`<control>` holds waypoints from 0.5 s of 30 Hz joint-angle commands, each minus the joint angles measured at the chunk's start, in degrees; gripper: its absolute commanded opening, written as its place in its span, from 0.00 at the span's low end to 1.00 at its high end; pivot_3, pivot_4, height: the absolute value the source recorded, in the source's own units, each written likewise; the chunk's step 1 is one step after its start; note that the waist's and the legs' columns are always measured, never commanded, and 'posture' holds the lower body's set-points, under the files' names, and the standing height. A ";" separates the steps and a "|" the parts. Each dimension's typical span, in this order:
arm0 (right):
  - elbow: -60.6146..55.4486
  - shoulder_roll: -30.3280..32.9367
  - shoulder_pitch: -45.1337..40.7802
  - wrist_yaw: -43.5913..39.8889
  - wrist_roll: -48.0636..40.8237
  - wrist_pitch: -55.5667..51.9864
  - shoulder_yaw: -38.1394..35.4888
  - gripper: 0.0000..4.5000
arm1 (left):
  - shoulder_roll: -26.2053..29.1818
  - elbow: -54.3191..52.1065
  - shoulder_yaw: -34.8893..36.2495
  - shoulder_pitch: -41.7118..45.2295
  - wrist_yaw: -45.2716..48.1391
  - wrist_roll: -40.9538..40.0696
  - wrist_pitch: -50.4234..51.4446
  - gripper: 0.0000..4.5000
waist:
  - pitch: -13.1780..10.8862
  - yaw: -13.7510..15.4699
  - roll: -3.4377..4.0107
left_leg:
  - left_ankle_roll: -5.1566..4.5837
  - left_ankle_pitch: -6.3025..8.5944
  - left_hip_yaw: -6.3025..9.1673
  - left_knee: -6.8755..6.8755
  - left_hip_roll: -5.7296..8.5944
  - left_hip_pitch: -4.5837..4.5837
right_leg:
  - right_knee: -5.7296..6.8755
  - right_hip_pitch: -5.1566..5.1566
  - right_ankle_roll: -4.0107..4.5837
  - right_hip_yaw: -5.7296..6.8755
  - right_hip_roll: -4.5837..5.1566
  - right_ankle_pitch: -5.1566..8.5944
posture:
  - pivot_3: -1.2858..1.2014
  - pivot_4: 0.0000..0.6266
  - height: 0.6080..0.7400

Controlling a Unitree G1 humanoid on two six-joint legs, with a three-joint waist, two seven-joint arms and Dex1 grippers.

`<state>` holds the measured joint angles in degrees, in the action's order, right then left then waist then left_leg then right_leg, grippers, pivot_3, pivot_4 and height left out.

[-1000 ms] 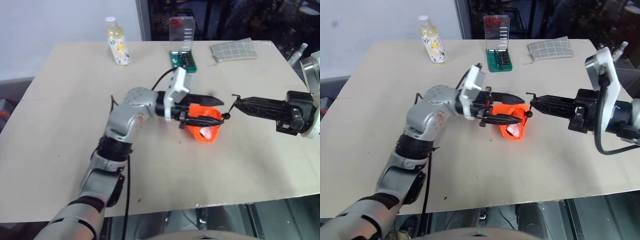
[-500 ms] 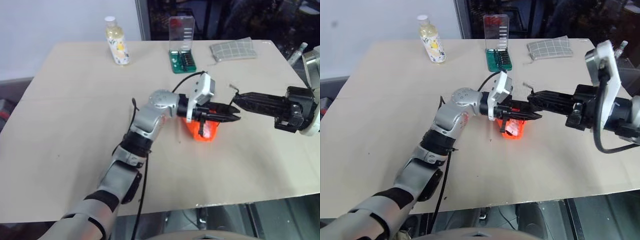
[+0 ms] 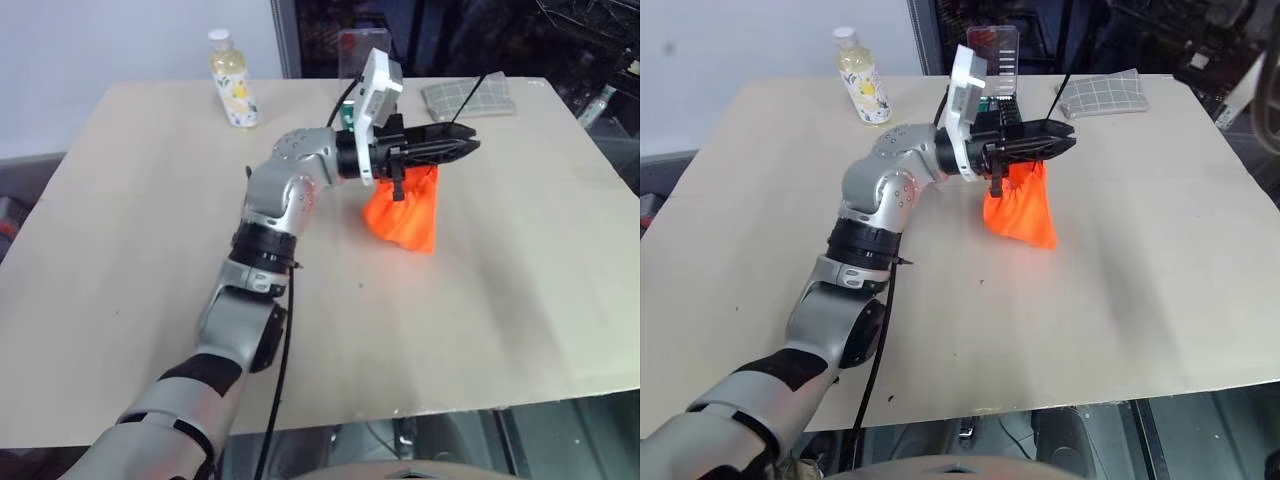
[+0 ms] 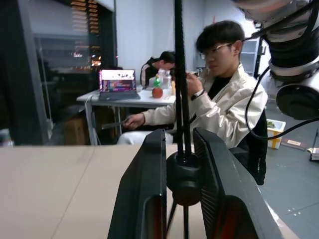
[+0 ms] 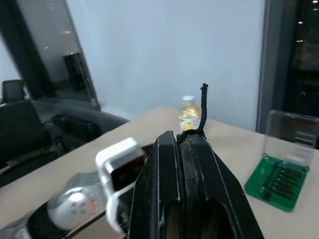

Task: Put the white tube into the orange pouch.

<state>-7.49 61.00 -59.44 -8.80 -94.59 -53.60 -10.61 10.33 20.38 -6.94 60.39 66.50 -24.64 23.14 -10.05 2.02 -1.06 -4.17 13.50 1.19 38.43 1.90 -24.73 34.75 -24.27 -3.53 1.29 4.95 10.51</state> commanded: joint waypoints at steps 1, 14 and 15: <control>3.57 -2.24 -6.13 2.14 2.49 2.57 -3.40 0.00 | 2.82 3.85 -5.19 -7.56 -0.95 7.49 -3.62 0.07 | 0.03 -0.15 0.05 | -0.01 0.01 -0.09 -0.04 0.01 0.09 | 0.02 0.01 0.00 -0.10 0.00 0.00 | 0.52 0.24 1.00; -14.80 -6.06 23.46 10.70 5.33 0.42 -16.08 0.00 | 1.94 5.70 -6.42 -15.32 -14.08 14.88 -9.38 0.07 | 0.32 1.93 0.00 | -0.12 0.06 0.09 0.19 0.18 0.04 | 0.05 0.15 0.00 -0.28 0.21 -0.04 | 0.52 0.24 1.00; -18.70 -8.04 28.97 10.71 8.07 1.20 -15.27 0.00 | 2.13 7.42 -6.31 -15.79 -15.26 16.18 -11.42 0.07 | 0.51 1.93 -0.06 | -0.13 0.06 0.15 0.18 0.18 0.06 | 0.01 0.22 -0.01 -0.26 0.21 -0.04 | 0.52 0.24 1.00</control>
<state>-20.05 54.49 -34.39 1.30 -89.63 -54.28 -24.03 12.55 23.64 -11.32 46.58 53.62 -12.16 13.09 -9.54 3.95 -1.12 -4.32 13.58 1.35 38.62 2.06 -24.56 34.79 -23.94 -3.55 1.05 5.15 10.47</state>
